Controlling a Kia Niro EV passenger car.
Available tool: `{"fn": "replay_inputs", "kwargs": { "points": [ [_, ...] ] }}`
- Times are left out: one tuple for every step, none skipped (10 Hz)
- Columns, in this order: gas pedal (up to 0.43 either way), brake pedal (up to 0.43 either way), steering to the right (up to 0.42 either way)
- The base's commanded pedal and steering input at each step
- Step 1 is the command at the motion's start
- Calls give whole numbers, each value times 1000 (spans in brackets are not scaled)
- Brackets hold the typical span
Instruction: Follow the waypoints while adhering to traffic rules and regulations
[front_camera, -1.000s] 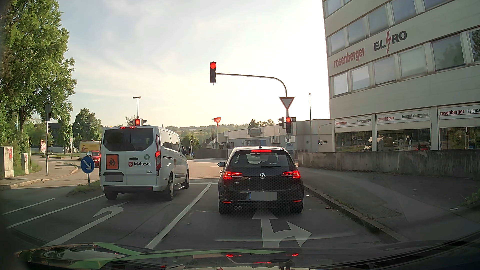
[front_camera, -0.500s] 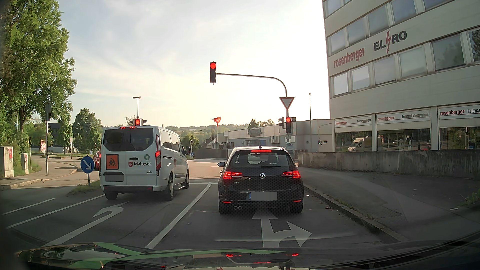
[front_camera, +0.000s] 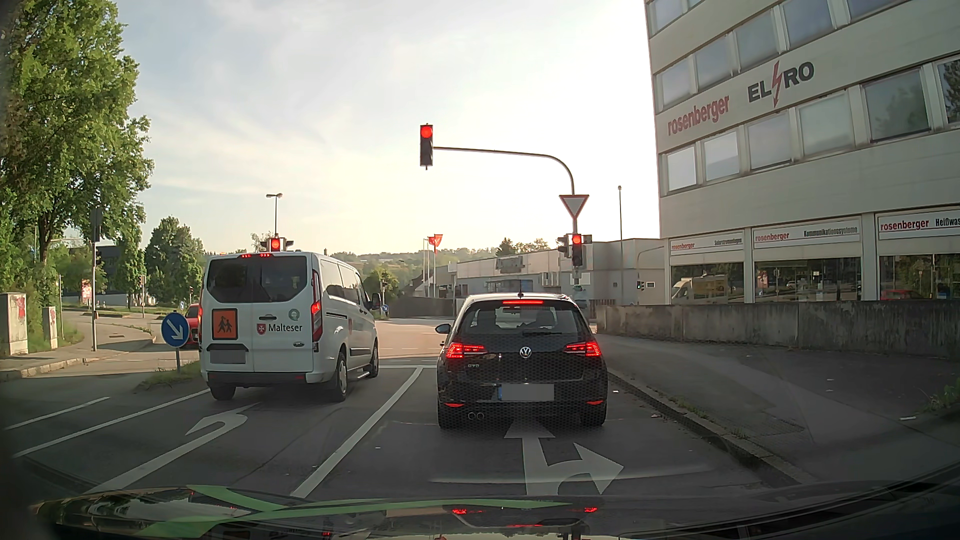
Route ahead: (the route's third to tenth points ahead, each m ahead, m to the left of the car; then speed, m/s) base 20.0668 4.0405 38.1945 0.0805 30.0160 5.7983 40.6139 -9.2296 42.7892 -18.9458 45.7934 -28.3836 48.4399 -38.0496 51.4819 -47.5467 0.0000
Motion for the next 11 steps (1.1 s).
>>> {"fn": "replay_inputs", "kwargs": {
  "points": [
    [0,518,-21],
    [0,518,-21],
    [0,518,-21],
    [0,518,-21],
    [0,518,-21],
    [0,518,-21],
    [0,518,-21],
    [0,518,-21],
    [0,518,-21],
    [0,518,-21],
    [0,518,-21]
  ]
}}
